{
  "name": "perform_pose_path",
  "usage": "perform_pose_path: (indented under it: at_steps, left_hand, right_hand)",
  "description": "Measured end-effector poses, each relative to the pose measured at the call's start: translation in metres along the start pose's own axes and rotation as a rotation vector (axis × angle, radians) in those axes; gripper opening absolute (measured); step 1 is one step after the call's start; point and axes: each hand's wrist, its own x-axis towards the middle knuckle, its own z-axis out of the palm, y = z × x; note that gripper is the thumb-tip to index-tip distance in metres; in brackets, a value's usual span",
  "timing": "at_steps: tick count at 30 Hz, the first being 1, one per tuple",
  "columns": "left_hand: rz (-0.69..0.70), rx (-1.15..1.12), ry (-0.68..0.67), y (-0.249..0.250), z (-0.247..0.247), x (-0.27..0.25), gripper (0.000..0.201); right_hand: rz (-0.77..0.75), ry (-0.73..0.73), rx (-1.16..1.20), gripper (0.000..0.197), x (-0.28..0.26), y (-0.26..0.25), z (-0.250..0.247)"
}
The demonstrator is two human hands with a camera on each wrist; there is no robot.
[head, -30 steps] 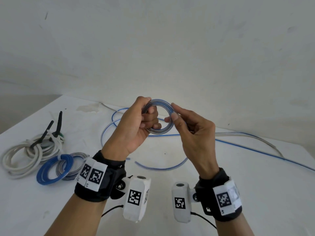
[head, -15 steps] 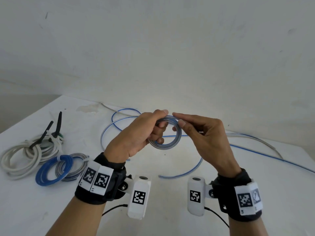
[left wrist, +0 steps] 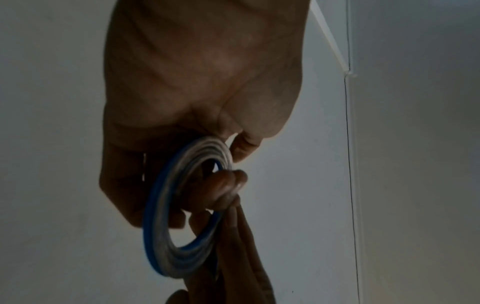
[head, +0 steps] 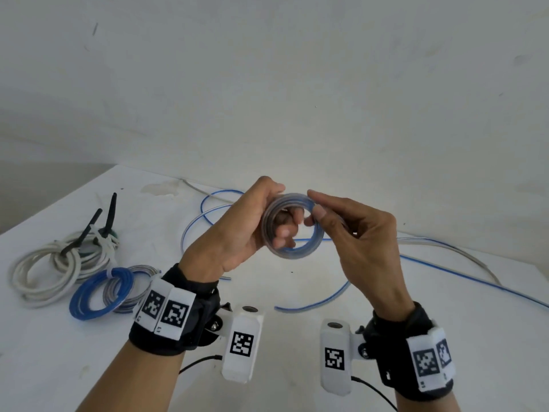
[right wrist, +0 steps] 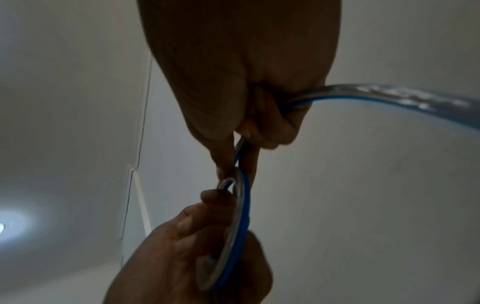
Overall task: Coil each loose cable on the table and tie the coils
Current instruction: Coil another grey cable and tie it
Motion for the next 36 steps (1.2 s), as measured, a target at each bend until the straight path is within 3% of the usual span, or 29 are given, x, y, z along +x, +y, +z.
perform_pose_path:
  at_steps: [4, 8, 16, 19, 22, 26, 29, 32, 36]
  left_hand:
    - [-0.052, 0.197, 0.056, -0.005, 0.002, 0.001, 0.049]
    - [-0.036, 0.200, 0.090, -0.004, 0.006, 0.000, 0.046]
    - [0.179, -0.258, 0.173, 0.001, 0.005, 0.003, 0.043]
    - [0.237, -0.334, 0.201, -0.005, 0.016, 0.004, 0.045]
    - [0.205, -0.236, 0.138, -0.007, 0.013, 0.004, 0.046]
    - [0.054, -0.050, 0.037, -0.005, 0.006, 0.003, 0.049]
    - [-0.029, 0.116, 0.041, -0.009, 0.009, 0.004, 0.053]
    - [-0.015, 0.150, 0.061, -0.010, 0.009, 0.004, 0.051]
    - [0.084, -0.038, 0.096, -0.008, 0.008, 0.006, 0.050]
  right_hand:
    - [0.010, -0.109, -0.072, 0.022, 0.001, 0.002, -0.011]
    - [0.024, -0.154, -0.059, 0.022, 0.001, -0.001, -0.017]
    - [0.034, 0.041, 0.098, 0.027, 0.001, -0.002, 0.002]
    - [0.014, 0.139, 0.150, 0.031, -0.002, -0.002, 0.016]
    - [-0.019, 0.147, 0.107, 0.025, -0.001, -0.001, 0.009]
    - [-0.020, -0.019, 0.019, 0.024, 0.002, -0.003, -0.009]
    - [-0.007, -0.142, -0.065, 0.028, 0.001, 0.000, -0.013]
    - [0.014, -0.152, -0.083, 0.027, 0.001, -0.001, -0.014]
    - [0.028, -0.058, -0.002, 0.028, 0.001, -0.003, -0.010]
